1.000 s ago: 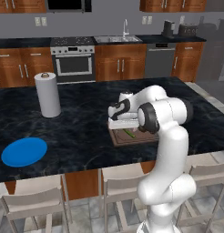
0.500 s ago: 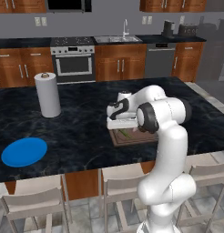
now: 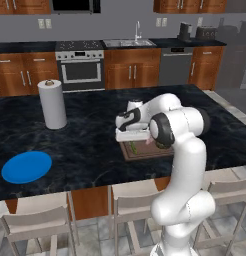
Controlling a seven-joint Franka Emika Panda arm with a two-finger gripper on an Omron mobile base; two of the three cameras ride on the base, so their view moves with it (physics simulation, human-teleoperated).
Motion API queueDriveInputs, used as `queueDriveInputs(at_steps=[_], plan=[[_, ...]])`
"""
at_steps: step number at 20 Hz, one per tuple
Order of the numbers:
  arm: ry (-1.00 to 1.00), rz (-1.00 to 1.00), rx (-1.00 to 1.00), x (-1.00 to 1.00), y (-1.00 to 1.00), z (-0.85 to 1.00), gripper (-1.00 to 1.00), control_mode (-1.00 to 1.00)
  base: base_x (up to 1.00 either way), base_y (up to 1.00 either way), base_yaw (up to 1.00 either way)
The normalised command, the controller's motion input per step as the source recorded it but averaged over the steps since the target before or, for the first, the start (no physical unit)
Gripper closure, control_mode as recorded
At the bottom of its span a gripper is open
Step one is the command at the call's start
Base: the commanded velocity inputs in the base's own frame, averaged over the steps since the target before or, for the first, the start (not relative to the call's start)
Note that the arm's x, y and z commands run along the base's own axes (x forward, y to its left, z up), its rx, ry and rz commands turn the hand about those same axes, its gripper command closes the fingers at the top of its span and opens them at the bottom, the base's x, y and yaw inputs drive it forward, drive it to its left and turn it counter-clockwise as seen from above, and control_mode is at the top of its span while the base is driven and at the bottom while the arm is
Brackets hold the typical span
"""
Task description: Create a steak meal by picking up the steak and asparagus from the tray and placing them on the plate. Leave the artichoke on the tray.
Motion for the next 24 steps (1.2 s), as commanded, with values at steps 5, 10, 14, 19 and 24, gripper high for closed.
queueDriveInputs(at_steps=[5,10,14,19,24], plan=[[-0.08,0.0,0.0,-0.16,0.03,0.52,1.0,-1.0,0.0,0.0,0.0],[-0.1,0.01,0.0,-0.2,0.41,0.57,1.0,-1.0,0.0,0.0,0.0],[-0.08,0.07,-0.01,-0.2,0.76,0.53,1.0,-1.0,0.0,0.0,0.0],[-0.01,0.11,-0.02,-0.29,0.88,0.37,1.0,-1.0,0.0,0.0,0.0],[0.0,0.14,-0.04,-0.48,0.98,0.19,1.0,-1.0,0.0,0.0,0.0]])
